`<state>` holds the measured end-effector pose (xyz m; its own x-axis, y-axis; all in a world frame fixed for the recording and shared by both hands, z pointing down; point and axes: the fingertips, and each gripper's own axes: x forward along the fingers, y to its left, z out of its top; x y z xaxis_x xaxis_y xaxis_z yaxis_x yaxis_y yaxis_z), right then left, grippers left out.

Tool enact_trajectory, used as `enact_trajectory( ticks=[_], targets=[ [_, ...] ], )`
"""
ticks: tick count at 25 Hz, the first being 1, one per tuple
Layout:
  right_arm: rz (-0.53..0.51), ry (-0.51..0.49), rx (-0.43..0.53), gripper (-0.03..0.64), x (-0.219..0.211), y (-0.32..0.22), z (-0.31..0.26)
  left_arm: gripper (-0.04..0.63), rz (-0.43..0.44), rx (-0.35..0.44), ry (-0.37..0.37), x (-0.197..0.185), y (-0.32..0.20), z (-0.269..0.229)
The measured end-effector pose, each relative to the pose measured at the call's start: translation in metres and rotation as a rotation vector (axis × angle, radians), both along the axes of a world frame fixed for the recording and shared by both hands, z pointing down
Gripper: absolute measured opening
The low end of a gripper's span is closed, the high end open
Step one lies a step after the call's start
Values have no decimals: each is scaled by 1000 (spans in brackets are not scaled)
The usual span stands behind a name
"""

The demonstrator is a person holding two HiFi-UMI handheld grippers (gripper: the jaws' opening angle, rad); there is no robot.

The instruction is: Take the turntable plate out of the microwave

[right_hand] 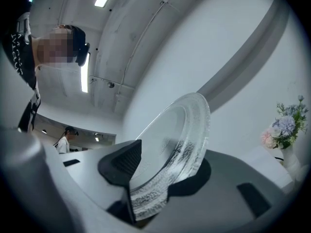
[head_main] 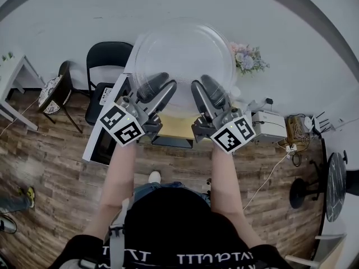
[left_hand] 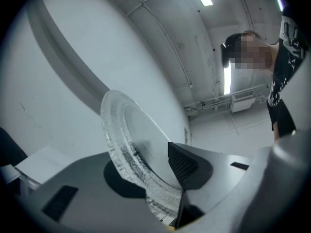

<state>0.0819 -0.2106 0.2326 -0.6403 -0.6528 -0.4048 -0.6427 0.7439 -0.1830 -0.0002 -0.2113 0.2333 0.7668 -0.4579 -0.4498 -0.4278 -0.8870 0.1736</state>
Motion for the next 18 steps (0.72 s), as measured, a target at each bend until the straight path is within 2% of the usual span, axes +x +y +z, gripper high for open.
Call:
enact_trajectory(
  ticks=[18],
  targets=[
    [12, -9, -14, 178, 1, -3, 8, 128, 10, -11, -9, 1, -4, 7]
  ],
)
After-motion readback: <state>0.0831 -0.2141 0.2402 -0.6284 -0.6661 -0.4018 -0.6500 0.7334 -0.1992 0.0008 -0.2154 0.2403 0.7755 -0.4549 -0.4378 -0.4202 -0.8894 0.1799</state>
